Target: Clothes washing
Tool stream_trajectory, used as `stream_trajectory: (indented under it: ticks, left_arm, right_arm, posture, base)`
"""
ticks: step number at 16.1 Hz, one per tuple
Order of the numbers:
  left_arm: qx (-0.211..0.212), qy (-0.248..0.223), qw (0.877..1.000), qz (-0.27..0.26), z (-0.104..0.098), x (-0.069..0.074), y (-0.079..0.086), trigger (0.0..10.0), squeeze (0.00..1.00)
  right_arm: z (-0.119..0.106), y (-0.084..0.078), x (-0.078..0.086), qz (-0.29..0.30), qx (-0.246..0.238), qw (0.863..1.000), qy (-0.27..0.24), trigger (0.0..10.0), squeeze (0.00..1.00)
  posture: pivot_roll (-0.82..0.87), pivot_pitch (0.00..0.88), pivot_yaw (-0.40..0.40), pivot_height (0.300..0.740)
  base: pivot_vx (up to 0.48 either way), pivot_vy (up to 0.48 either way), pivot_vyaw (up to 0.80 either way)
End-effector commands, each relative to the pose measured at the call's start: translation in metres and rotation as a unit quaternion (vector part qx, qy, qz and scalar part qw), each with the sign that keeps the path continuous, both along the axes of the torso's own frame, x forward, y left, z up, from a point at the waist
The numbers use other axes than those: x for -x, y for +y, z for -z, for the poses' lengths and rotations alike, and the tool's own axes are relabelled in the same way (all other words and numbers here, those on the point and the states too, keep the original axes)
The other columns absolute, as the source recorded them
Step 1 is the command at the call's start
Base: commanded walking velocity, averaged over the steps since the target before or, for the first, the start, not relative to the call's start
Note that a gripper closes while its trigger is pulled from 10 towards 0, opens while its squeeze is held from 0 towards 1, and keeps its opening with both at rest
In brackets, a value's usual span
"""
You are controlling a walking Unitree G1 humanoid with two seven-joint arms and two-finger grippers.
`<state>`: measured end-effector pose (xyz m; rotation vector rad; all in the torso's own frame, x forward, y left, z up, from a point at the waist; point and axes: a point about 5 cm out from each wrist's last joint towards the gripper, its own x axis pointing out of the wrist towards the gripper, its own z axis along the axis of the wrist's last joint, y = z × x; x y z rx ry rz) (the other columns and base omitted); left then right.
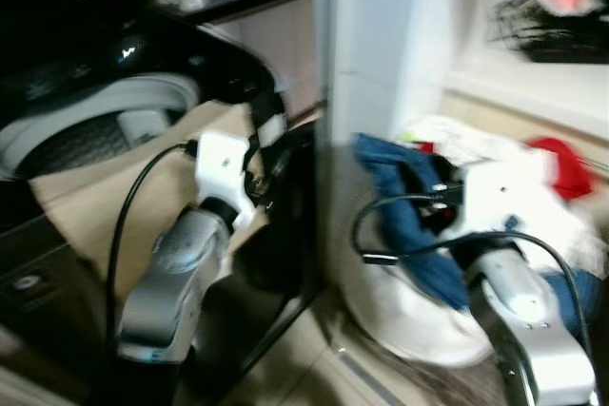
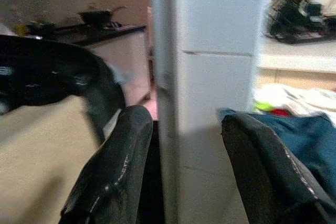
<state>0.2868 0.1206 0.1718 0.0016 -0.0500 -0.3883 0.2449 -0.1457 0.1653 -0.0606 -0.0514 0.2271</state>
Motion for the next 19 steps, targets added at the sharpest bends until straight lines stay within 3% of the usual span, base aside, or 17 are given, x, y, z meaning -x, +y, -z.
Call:
stream_trajectory:
  ticks: [1, 8, 10, 15, 16, 17, 19]
  left_arm:
    - [0.005, -0.001, 1.000, -0.012, -0.001, -0.001, 0.005, 10.0, 0.00]
    - [0.022, 0.016, 0.999, -0.026, 0.005, -0.001, 0.002, 10.0, 0.00]
    - [0.028, 0.033, 0.998, -0.047, 0.013, -0.002, 0.005, 10.0, 0.00]
    - [0.008, 0.036, 0.999, -0.038, 0.016, -0.003, 0.001, 10.0, 0.00]
    - [0.008, 0.040, 0.999, -0.034, 0.017, -0.003, 0.000, 10.0, 0.00]
    - [0.008, 0.044, 0.999, -0.023, 0.019, -0.003, -0.001, 10.0, 0.00]
    - [-0.016, 0.054, 0.993, 0.101, 0.021, 0.008, -0.013, 10.0, 0.00]
  right_arm:
    - [-0.008, 0.005, 0.000, -0.011, -0.012, 1.000, -0.015, 10.0, 0.00]
    - [-0.009, 0.003, -0.001, -0.014, -0.009, 1.000, -0.014, 10.0, 0.00]
    - [-0.006, -0.001, -0.003, -0.010, -0.002, 1.000, 0.002, 10.0, 0.00]
    - [0.006, -0.023, -0.013, 0.048, 0.037, 0.995, 0.076, 10.0, 0.00]
    - [0.006, -0.028, -0.015, 0.057, 0.034, 0.994, 0.091, 10.0, 0.28]
    - [0.006, -0.036, -0.018, 0.067, 0.031, 0.990, 0.119, 10.0, 1.00]
    - [0.011, -0.041, -0.017, 0.038, 0.065, 0.980, 0.185, 10.0, 1.00]
  posture:
    - [-0.09, 0.000, 0.042, 0.740]
    - [-0.09, 0.000, 0.030, 0.740]
    - [-0.10, 0.000, 0.024, 0.740]
    - [-0.09, 0.000, 0.017, 0.740]
    - [-0.09, 0.000, 0.017, 0.740]
    - [-0.09, 0.000, 0.017, 0.740]
    - [-0.09, 0.000, 0.017, 0.740]
  base:
    - [0.240, 0.000, 0.00]
    - [0.000, 0.000, 0.00]
    - [0.000, 0.000, 0.00]
    - [0.000, 0.000, 0.00]
    - [0.000, 0.000, 0.00]
    - [0.000, 0.000, 0.00]
    - [0.000, 0.000, 0.00]
